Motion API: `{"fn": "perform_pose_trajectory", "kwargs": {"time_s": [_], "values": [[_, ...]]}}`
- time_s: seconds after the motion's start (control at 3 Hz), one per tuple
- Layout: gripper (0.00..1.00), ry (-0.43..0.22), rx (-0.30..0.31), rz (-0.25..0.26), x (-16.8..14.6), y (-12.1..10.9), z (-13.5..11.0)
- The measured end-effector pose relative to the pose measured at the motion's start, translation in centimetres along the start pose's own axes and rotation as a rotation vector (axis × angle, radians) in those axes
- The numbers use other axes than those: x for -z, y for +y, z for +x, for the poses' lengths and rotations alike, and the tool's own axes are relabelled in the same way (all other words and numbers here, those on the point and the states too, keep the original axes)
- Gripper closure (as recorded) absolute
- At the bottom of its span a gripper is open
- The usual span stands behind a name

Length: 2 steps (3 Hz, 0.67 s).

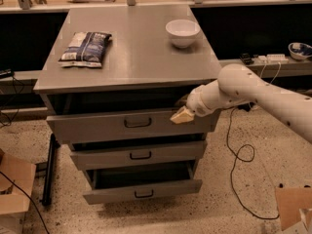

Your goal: Open top drawer

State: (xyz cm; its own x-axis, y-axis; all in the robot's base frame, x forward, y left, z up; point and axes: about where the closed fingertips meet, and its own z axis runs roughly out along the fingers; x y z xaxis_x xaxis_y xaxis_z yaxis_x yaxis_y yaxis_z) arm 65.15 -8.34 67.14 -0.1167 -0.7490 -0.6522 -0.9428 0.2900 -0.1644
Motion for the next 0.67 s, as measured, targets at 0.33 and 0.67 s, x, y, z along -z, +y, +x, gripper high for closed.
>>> {"fn": "perform_pose_trajectory", "kwargs": {"time_s": [0.33,0.67], "values": [[0.88,0.000,0.000,0.000,0.33,-0.12,0.04],[0.88,0.002,-0.007,-0.028,0.43,0.66,0.18]]}}
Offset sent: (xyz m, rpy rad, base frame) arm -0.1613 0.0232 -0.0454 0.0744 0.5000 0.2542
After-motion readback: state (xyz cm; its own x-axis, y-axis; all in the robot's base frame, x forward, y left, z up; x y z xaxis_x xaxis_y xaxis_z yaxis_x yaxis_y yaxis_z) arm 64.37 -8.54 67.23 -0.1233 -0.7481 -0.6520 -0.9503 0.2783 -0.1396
